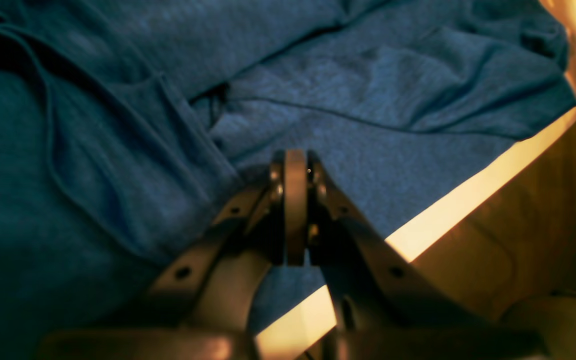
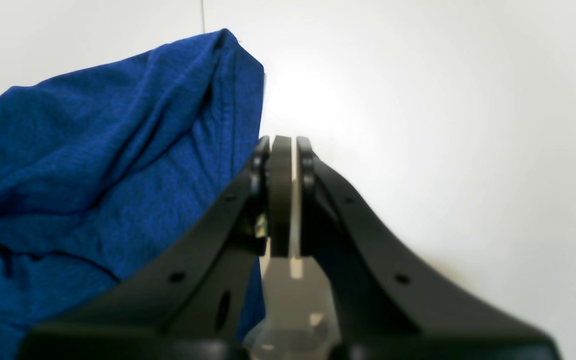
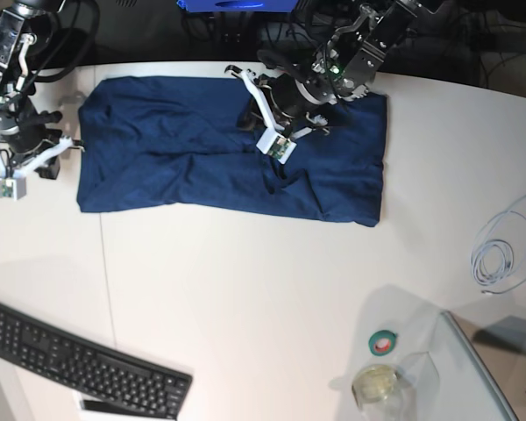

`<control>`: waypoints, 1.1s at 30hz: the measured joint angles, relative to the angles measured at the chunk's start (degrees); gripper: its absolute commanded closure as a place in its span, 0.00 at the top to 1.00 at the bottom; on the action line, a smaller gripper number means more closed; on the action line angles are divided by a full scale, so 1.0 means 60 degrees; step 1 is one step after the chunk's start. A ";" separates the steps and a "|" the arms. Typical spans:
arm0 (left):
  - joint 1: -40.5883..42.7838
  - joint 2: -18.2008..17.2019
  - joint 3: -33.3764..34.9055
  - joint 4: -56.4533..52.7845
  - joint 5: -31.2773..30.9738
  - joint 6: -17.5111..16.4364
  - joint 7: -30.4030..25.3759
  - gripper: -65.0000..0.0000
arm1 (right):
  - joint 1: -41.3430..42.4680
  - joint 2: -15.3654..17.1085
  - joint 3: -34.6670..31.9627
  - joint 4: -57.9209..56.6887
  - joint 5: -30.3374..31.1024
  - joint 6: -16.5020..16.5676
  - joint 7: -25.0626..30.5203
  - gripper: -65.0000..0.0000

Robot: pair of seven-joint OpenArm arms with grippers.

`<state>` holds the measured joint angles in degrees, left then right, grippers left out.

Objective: Layout the t-shirt on the table in an organized manner, then fold the t-shirt properly
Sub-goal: 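Lay the folded end onto the shirt's middle and open the left gripper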

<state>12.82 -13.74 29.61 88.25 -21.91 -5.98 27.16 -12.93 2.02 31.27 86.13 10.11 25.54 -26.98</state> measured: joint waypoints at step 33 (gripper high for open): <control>-0.2412 0.1016 -0.2146 -0.3071 0.0073 -0.0036 -0.0452 0.00 | 0.0066 0.0007 -0.0007 0.0000 0.0000 0.0000 -0.0007 0.03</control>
<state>-1.65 -7.64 16.73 69.82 -21.47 -6.20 24.45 -12.53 2.07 31.22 86.13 10.11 25.54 -27.03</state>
